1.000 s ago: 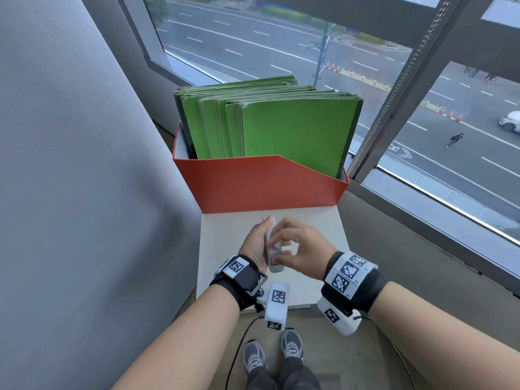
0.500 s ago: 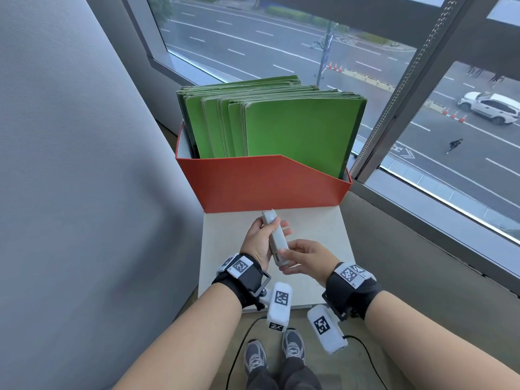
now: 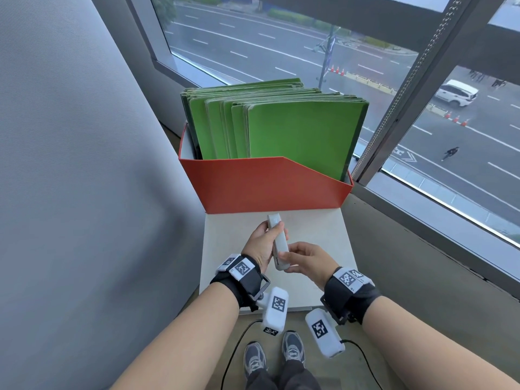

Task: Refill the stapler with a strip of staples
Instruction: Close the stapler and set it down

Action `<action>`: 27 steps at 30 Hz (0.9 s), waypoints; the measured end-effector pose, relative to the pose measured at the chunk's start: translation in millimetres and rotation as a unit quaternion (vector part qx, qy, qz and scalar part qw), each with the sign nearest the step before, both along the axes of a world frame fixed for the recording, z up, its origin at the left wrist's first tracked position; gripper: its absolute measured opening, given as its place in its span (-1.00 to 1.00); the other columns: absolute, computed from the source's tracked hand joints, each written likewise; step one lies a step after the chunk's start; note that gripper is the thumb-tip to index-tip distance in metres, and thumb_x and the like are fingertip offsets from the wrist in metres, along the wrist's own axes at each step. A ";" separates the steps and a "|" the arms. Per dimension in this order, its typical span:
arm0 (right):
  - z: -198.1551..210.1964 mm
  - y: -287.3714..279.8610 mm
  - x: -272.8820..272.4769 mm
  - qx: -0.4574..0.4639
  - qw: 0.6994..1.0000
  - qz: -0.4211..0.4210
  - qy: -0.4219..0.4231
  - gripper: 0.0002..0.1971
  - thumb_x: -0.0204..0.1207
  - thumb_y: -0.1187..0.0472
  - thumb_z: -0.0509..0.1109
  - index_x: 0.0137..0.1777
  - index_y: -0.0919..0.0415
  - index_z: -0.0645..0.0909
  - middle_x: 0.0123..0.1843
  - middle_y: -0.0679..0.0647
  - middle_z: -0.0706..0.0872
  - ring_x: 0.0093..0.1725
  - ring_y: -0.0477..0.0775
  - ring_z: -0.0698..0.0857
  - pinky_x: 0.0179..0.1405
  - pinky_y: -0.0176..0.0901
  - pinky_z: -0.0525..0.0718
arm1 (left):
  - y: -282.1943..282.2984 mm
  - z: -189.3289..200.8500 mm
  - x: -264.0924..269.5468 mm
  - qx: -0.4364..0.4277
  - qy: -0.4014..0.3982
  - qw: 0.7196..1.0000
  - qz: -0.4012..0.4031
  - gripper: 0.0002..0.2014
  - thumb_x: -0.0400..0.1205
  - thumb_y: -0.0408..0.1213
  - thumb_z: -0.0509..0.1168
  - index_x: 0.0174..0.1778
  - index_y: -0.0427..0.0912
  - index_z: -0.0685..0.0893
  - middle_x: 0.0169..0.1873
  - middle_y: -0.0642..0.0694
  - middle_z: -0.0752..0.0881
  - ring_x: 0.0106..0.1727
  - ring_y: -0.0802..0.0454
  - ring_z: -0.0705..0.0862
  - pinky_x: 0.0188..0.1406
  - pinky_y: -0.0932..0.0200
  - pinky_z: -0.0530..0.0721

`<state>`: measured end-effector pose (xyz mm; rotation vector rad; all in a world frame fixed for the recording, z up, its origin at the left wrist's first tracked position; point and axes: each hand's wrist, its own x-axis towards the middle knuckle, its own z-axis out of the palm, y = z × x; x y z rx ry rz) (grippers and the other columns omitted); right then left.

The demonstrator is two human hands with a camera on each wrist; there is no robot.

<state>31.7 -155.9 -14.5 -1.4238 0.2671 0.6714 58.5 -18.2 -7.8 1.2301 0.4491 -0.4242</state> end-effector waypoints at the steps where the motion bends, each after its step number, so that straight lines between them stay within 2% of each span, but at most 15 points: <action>1: -0.4 -1.5 1.0 0.000 1.000 -0.004 -0.004 -0.72 0.46 0.28 0.50 0.12 0.39 0.65 -0.08 0.22 0.75 -0.09 0.15 0.76 0.04 -0.05 0.75 | -0.3 -1.4 2.1 0.033 -0.010 0.999 -0.017 -0.77 0.58 -0.07 0.32 0.05 -0.11 0.65 -0.12 -0.10 0.69 -0.02 -0.08 0.64 0.18 -0.03 0.58; 4: -0.3 -8.0 6.3 -0.012 1.000 -0.012 -0.025 -0.69 0.42 0.28 0.54 0.17 0.23 0.67 -0.09 0.19 0.70 -0.05 0.20 0.75 0.02 0.00 0.74 | -2.2 -0.4 7.6 0.139 -0.042 0.984 -0.098 -0.66 0.56 0.09 0.25 0.20 0.11 0.64 0.17 -0.08 0.70 0.17 -0.02 0.69 0.38 0.00 0.56; 6: 2.1 -11.4 12.2 -0.030 0.999 -0.016 -0.038 -0.74 0.44 0.25 0.53 0.12 0.11 0.69 -0.02 0.16 0.67 0.01 0.27 0.76 0.00 0.00 0.76 | -3.5 1.0 11.7 0.192 -0.053 0.970 -0.140 -0.55 0.48 0.15 0.21 0.29 0.18 0.61 0.29 -0.11 0.66 0.22 -0.04 0.71 0.39 -0.06 0.59; 8: 3.9 -10.4 20.1 -0.051 0.998 -0.012 -0.047 -0.81 0.46 0.24 0.51 0.03 0.01 0.70 0.03 0.15 0.67 0.04 0.30 0.77 0.04 0.03 0.79 | -3.4 3.6 16.8 0.233 -0.071 0.957 -0.158 -0.55 0.56 0.02 0.18 0.37 0.03 0.58 0.25 -0.12 0.69 0.19 -0.06 0.72 0.31 0.03 0.63; 11: 4.0 3.0 34.6 -0.109 0.990 0.031 -0.082 -0.86 0.45 0.18 0.50 -0.05 -0.09 0.71 0.01 0.12 0.78 -0.03 0.19 0.77 0.14 0.09 0.74 | 6.2 2.5 25.5 0.293 -0.077 0.941 -0.148 -0.65 0.63 -0.11 0.13 0.25 -0.12 0.63 0.14 -0.21 0.73 0.05 -0.12 0.75 0.07 0.12 0.68; 12: 4.4 10.7 40.1 -0.137 0.984 0.056 -0.098 -0.89 0.43 0.15 0.49 -0.07 -0.07 0.74 -0.03 0.12 0.81 -0.06 0.18 0.78 0.11 0.05 0.71 | 11.8 2.1 27.2 0.302 -0.074 0.940 -0.142 -0.68 0.63 -0.12 0.13 0.20 -0.15 0.65 0.12 -0.25 0.74 0.01 -0.14 0.76 0.01 0.10 0.70; 14: 2.1 30.5 49.8 -0.170 0.974 0.094 -0.114 -0.85 0.44 0.16 0.46 -0.02 0.10 0.76 -0.20 0.07 0.82 -0.24 0.08 0.74 -0.10 -0.08 0.65 | 25.8 -2.5 32.4 0.323 -0.061 0.936 -0.123 -0.69 0.64 -0.16 0.12 0.17 -0.17 0.66 0.09 -0.26 0.74 -0.02 -0.16 0.77 -0.09 0.14 0.69; 16: -2.7 53.3 57.7 -0.192 0.968 0.115 -0.113 -0.84 0.47 0.18 0.45 -0.01 0.21 0.74 -0.40 -0.06 0.69 -0.44 -0.08 0.58 -0.37 -0.26 0.50 | 42.8 -5.5 36.8 0.333 -0.038 0.937 -0.104 -0.72 0.67 -0.20 0.12 0.18 -0.17 0.65 0.04 -0.22 0.74 -0.04 -0.18 0.76 -0.15 0.17 0.66; 17: -5.4 64.3 60.9 -0.203 0.965 0.124 -0.109 -0.86 0.47 0.18 0.44 -0.06 0.22 0.73 -0.45 -0.09 0.63 -0.48 -0.10 0.53 -0.44 -0.30 0.44 | 51.5 -7.1 39.3 0.337 -0.032 0.936 -0.097 -0.75 0.68 -0.22 0.11 0.15 -0.15 0.66 0.00 -0.21 0.75 -0.09 -0.18 0.74 -0.19 0.19 0.64; 20: -15.6 91.5 67.6 -0.202 0.965 0.144 -0.084 -0.87 0.42 0.19 0.44 -0.13 0.25 0.71 -0.41 -0.05 0.66 -0.40 -0.03 0.57 -0.39 -0.26 0.47 | 76.4 -16.4 43.5 0.372 -0.016 0.923 -0.097 -0.77 0.68 -0.24 0.12 0.05 -0.15 0.68 -0.11 -0.18 0.72 -0.20 -0.12 0.65 -0.29 0.24 0.53; 22: -23.7 104.7 69.9 -0.195 0.968 0.148 -0.063 -0.88 0.40 0.21 0.44 -0.15 0.26 0.72 -0.38 -0.04 0.70 -0.38 -0.02 0.60 -0.34 -0.23 0.51 | 88.9 -24.8 44.3 0.375 -0.005 0.922 -0.092 -0.77 0.67 -0.26 0.15 0.06 -0.16 0.71 -0.12 -0.19 0.73 -0.20 -0.11 0.62 -0.22 0.22 0.53; 25: -37.1 118.8 71.8 -0.201 0.966 0.154 -0.050 -0.80 0.36 0.21 0.43 -0.13 0.35 0.74 -0.29 0.10 0.75 -0.30 0.07 0.62 -0.28 -0.17 0.51 | 99.6 -35.8 44.0 0.374 0.006 0.923 -0.093 -0.79 0.65 -0.30 0.16 0.03 -0.17 0.71 -0.13 -0.22 0.75 -0.19 -0.10 0.64 -0.15 0.25 0.52; 27: -43.9 124.4 71.8 -0.207 0.965 0.154 -0.044 -0.78 0.36 0.21 0.42 -0.14 0.40 0.72 -0.27 0.13 0.76 -0.30 0.07 0.61 -0.30 -0.17 0.51 | 103.0 -42.5 44.3 0.379 0.011 0.920 -0.098 -0.78 0.64 -0.31 0.16 -0.01 -0.24 0.72 -0.28 -0.18 0.70 -0.29 -0.09 0.59 -0.25 0.24 0.51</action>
